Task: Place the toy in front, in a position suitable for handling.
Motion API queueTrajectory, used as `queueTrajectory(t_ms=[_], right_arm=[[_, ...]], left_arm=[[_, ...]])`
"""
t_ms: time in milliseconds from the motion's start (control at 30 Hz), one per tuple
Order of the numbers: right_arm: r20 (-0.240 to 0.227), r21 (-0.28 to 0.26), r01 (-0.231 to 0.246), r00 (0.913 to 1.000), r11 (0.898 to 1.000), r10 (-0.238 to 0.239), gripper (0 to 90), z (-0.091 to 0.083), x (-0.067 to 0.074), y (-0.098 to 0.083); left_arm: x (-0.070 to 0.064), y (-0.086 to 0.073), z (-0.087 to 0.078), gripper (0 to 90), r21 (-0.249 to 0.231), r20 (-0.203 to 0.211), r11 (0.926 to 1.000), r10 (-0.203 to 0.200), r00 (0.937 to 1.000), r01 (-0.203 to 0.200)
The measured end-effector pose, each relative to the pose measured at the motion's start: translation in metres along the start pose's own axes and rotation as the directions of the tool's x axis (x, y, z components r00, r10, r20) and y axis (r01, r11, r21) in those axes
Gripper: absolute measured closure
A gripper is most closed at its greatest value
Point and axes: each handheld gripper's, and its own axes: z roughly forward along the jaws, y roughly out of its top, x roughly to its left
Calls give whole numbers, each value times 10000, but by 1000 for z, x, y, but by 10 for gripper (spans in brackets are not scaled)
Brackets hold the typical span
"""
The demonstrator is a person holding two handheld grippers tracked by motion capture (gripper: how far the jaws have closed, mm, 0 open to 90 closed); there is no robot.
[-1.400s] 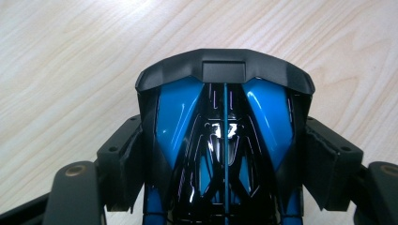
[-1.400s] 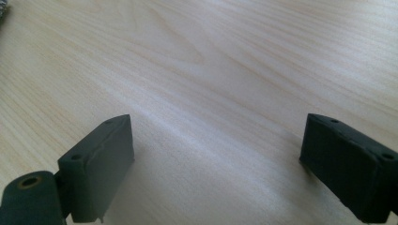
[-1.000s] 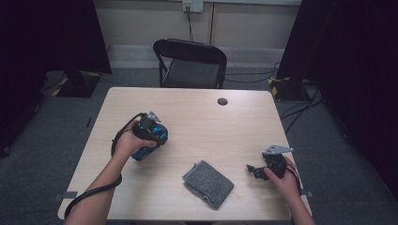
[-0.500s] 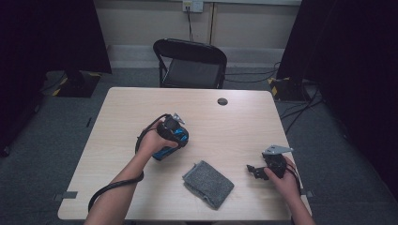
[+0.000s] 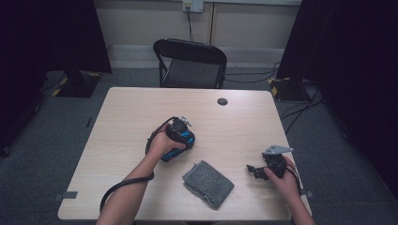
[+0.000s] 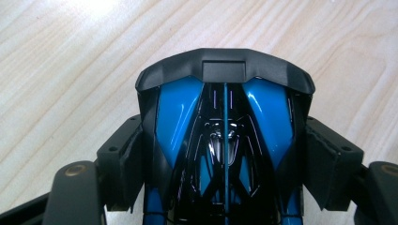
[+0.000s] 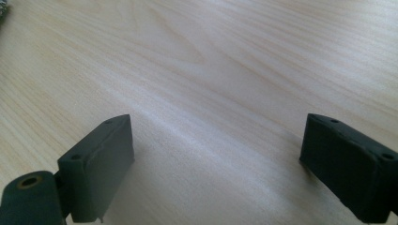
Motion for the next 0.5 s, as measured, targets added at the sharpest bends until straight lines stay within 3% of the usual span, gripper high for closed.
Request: queueTrajectory(t_ms=[500], right_arm=[[2,6,-2,10000,10000,2,93,0,0,0]], left_arm=[[1,-6,4,251,-500,-101,9985,-219,9997,214]])
